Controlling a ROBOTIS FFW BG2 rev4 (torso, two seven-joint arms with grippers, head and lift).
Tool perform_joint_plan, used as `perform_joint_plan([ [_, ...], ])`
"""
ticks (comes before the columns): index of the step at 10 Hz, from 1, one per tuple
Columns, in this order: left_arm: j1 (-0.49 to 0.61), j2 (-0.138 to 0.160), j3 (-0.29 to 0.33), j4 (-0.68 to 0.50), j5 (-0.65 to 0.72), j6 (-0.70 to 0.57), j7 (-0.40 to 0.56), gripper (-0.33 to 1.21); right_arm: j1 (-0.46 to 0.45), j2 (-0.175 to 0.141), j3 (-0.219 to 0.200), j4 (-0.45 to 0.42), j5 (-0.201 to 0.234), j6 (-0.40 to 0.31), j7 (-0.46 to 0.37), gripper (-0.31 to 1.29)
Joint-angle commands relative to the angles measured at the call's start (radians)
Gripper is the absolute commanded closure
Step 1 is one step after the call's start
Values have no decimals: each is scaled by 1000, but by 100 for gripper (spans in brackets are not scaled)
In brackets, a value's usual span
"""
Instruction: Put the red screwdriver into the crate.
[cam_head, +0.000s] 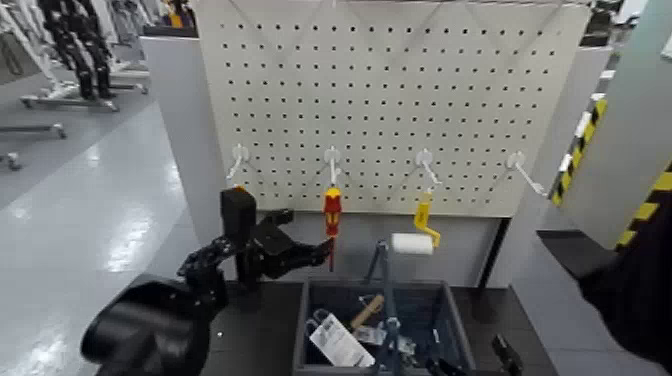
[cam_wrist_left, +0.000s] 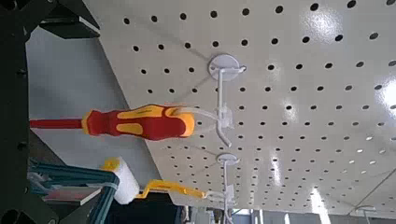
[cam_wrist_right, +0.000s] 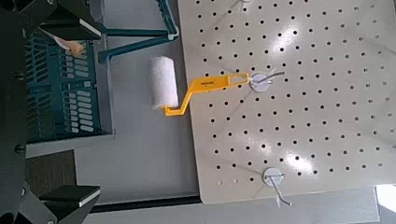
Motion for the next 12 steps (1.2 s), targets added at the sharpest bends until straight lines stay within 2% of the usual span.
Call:
perform_joint_plan([
  [1,-74,2,-30,66,21,-3,-39,12,-2,0,1,0,0,-1,0,13],
  [8,-231,-21,-122,274,87,-34,-168,12,-8,2,10,8,-5,-5,0,13],
  [10,-249,-26,-134,297,92,-44,-185,12,-11,2,12,9,-5,-4,0,13],
  [11,-252,-26,-134,302,99,-46,-187,22,-12,2,12,9,-5,-4,0,13],
  [12,-255,-26,-136,302,98,-41,-185,66,-11,2,12,9,-5,-4,0,13],
])
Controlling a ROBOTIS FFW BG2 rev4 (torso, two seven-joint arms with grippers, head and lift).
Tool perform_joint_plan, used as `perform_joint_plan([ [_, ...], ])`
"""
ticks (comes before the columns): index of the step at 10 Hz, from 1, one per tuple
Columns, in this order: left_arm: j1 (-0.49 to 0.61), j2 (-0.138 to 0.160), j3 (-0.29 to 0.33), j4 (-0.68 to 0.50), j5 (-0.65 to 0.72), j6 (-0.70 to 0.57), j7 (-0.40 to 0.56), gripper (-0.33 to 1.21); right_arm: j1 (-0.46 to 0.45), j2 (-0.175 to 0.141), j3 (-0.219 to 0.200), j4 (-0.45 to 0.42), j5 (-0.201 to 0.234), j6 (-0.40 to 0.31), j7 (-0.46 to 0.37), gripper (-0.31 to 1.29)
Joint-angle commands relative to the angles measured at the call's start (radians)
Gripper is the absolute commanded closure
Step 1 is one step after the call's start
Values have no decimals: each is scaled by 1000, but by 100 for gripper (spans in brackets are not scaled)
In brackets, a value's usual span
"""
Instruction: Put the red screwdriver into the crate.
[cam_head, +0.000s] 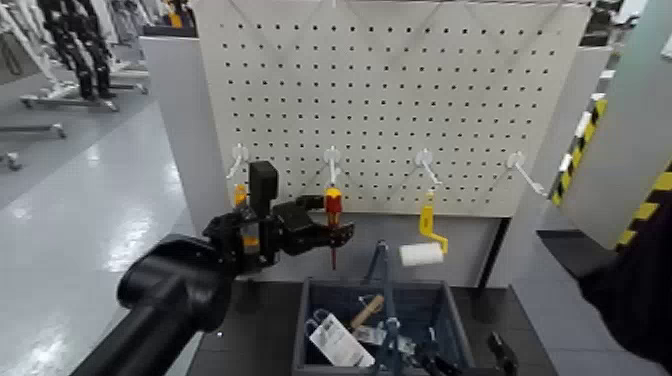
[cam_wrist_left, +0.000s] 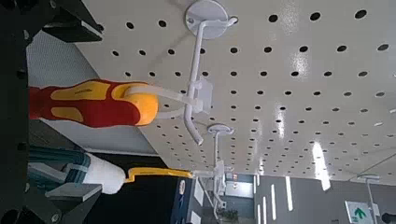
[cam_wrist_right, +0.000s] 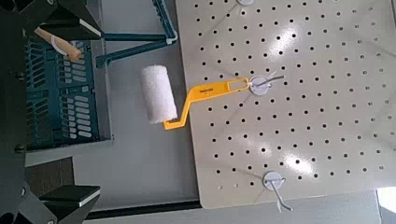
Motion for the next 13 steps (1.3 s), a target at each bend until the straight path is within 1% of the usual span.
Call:
perform_joint_plan([
  [1,-6,0,-2,3,7,11,5,95,0,0,0,0,0,-1,0,13],
  [2,-4,-2,-3,1,8,14,8,96,0,0,0,0,0,-1,0,13],
  [3,-3,-2,-2,1,8,17,11,113,2,0,-1,0,0,-1,0,13],
  [4,-1,-2,-2,-2,10,24,13,116,2,0,-1,0,-2,-1,0,13],
  [10,13,-2,10,-22,11,21,11,116,2,0,-1,0,-2,-1,0,13],
  [12,40,0,27,-65,11,34,10,116,3,0,-1,0,-2,-1,0,13],
  [13,68,1,46,-102,16,41,13,116,3,0,-3,0,-2,0,0,13],
])
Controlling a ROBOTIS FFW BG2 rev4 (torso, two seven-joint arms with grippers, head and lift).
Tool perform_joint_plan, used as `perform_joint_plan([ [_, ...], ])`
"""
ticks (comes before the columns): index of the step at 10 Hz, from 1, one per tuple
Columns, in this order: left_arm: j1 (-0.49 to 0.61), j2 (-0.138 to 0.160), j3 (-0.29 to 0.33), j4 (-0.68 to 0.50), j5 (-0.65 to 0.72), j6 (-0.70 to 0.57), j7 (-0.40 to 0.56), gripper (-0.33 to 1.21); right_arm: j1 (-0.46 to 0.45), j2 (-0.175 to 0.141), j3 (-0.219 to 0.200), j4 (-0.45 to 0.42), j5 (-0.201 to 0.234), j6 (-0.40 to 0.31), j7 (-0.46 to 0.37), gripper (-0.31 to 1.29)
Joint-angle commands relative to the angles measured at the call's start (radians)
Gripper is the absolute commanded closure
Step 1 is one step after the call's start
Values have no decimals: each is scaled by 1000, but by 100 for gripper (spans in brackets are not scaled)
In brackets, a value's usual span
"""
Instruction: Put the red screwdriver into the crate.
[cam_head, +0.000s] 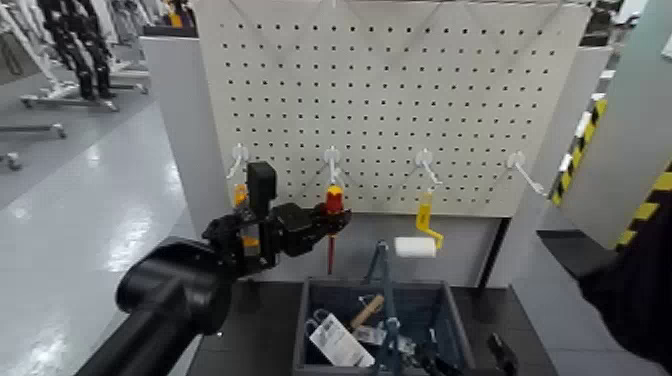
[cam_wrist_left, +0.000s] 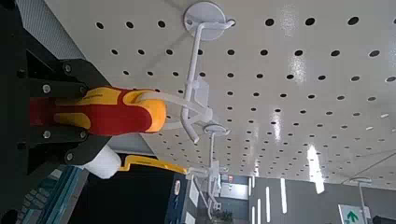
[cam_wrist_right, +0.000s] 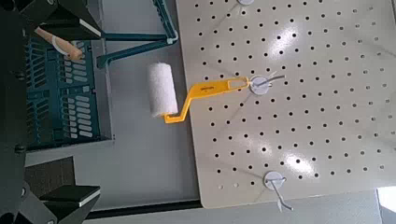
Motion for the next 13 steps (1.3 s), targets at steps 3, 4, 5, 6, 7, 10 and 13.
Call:
perform_joint_plan([
  [3,145,6,90,-236,12,85,15,116,2,0,-2,-2,0,2,0,13],
  [4,174,8,102,-296,23,120,20,116,2,-2,-2,-2,0,2,0,13],
  [5,204,11,110,-351,26,160,29,116,2,-2,-2,-2,-2,2,0,13],
  [6,233,17,122,-400,28,198,37,116,2,-2,-3,-2,-3,2,0,13],
  [7,263,22,136,-440,43,234,49,116,2,-2,-5,-2,-3,0,0,13],
  [10,326,22,157,-456,120,246,72,116,2,-3,-3,-2,-5,0,0,13],
  [13,329,18,119,-357,219,189,74,116,-1,-5,2,0,-8,0,0,13],
])
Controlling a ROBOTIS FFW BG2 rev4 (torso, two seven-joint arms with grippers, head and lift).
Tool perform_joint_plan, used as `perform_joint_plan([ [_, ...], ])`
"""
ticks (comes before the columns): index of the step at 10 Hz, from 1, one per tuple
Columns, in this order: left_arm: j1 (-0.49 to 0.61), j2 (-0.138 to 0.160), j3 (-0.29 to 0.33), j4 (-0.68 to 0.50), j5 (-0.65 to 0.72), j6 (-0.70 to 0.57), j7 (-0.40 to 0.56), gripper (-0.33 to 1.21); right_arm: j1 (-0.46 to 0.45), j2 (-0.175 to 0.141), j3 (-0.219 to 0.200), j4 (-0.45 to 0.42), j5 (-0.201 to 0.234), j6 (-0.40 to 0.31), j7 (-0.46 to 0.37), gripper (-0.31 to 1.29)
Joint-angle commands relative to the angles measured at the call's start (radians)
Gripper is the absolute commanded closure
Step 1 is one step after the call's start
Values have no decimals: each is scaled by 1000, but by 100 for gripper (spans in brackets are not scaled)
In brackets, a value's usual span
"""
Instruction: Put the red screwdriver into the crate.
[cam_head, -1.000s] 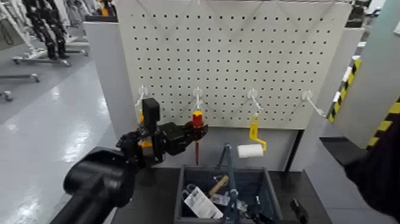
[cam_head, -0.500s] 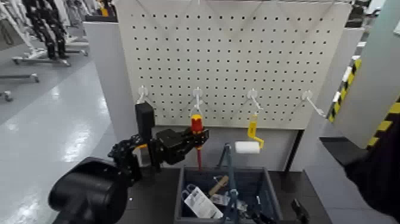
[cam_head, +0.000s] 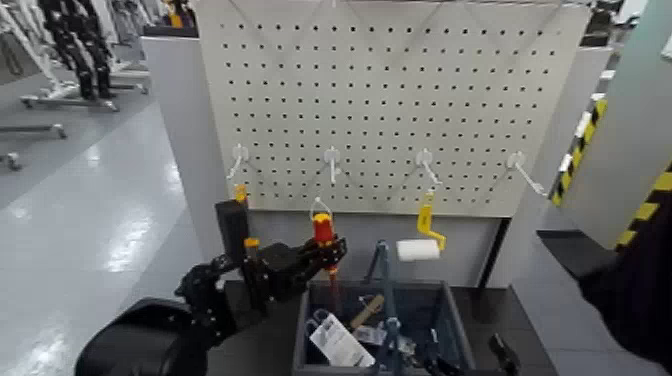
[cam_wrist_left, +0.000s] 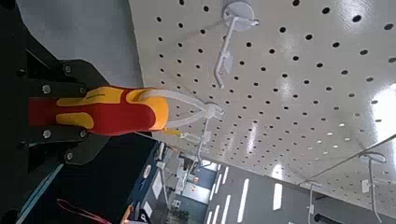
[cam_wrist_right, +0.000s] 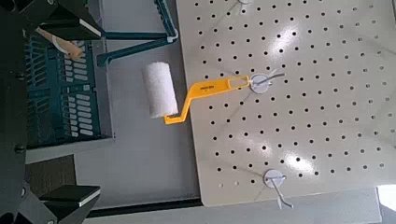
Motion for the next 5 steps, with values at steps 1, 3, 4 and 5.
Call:
perform_joint_plan([
  [1,-5,-6,-40,96,59,-53,0,116,-2,0,2,1,-1,0,2,13],
  [3,-25,-17,-84,177,77,-88,3,116,-2,0,2,1,-1,0,2,13],
  [4,-40,-20,-121,226,111,-117,14,116,-2,1,2,1,-3,0,2,13],
  [5,-50,-23,-158,269,161,-148,32,116,-2,1,2,1,-3,0,2,13],
])
